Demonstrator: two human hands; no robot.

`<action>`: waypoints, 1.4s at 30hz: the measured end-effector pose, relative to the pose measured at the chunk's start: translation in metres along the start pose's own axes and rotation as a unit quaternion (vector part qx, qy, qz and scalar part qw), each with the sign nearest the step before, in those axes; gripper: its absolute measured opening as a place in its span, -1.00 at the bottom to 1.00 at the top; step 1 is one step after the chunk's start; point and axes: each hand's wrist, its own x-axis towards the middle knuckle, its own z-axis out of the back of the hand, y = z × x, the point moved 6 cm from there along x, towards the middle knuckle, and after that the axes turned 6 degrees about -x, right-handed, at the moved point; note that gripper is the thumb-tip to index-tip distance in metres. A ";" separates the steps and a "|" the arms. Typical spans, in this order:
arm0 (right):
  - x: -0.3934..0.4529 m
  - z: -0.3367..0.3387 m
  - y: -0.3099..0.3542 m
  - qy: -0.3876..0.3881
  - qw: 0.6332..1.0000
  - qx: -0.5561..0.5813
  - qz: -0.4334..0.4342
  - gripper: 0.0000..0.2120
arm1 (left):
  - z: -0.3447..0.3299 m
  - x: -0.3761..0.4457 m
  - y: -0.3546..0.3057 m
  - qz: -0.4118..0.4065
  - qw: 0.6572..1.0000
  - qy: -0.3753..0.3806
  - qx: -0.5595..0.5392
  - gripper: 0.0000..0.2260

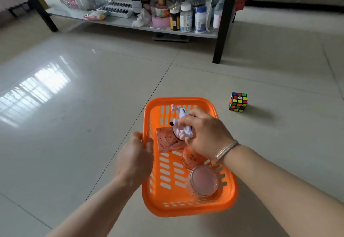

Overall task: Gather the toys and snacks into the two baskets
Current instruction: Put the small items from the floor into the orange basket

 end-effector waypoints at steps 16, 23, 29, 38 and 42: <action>-0.007 -0.062 0.044 0.266 0.950 -0.153 0.059 -0.63 | 0.002 -0.003 0.006 -0.002 1.000 0.003 0.011 -0.84; -0.012 -0.081 0.042 0.269 0.921 -0.269 0.084 -0.58 | -0.008 -0.002 0.008 0.014 0.999 0.014 -0.027 -0.85; -0.020 -0.087 0.032 0.345 0.861 -0.358 0.109 -0.21 | -0.013 0.003 0.006 0.014 1.000 0.009 -0.011 -0.86; 0.018 -0.014 -0.011 0.083 0.990 -0.108 0.030 -0.42 | -0.016 0.017 0.005 0.025 0.999 0.003 -0.047 -0.87; 0.030 0.004 -0.094 -0.026 0.983 -0.136 -0.123 -0.44 | -0.019 0.020 0.008 0.041 0.998 -0.007 -0.055 -0.86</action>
